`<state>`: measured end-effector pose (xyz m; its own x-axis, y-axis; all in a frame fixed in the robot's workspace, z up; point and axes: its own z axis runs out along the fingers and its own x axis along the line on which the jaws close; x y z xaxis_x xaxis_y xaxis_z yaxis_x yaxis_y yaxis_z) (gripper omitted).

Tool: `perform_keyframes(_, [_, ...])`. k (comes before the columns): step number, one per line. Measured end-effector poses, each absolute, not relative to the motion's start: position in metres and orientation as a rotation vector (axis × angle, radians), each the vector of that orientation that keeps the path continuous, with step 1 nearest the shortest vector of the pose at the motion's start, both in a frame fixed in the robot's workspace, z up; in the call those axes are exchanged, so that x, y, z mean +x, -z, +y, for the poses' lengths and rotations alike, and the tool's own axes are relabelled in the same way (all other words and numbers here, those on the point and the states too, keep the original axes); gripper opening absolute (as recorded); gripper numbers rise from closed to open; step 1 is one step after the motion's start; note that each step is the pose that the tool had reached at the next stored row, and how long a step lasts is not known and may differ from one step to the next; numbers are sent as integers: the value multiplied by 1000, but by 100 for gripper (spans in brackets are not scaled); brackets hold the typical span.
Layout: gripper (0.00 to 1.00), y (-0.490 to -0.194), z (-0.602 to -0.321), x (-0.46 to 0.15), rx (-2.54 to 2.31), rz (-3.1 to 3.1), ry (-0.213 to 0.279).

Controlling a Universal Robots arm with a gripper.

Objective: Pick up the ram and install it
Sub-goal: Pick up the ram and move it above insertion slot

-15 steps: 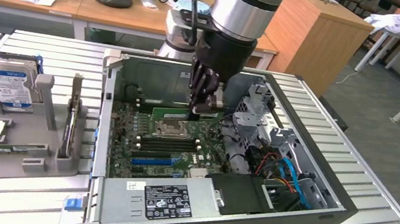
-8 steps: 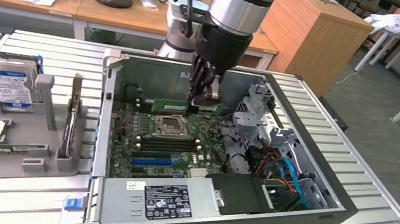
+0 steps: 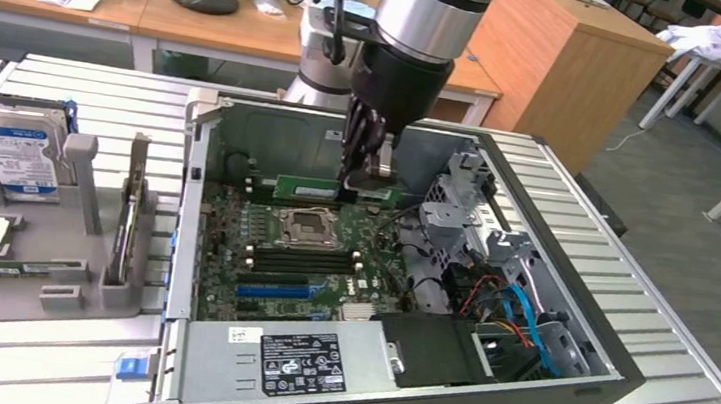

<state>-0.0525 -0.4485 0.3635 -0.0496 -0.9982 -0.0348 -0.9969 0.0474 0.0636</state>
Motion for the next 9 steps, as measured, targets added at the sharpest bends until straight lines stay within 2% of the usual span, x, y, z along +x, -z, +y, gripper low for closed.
perform_keyframes(9, [14, -361, -425, -52, 2147, -2265, 109])
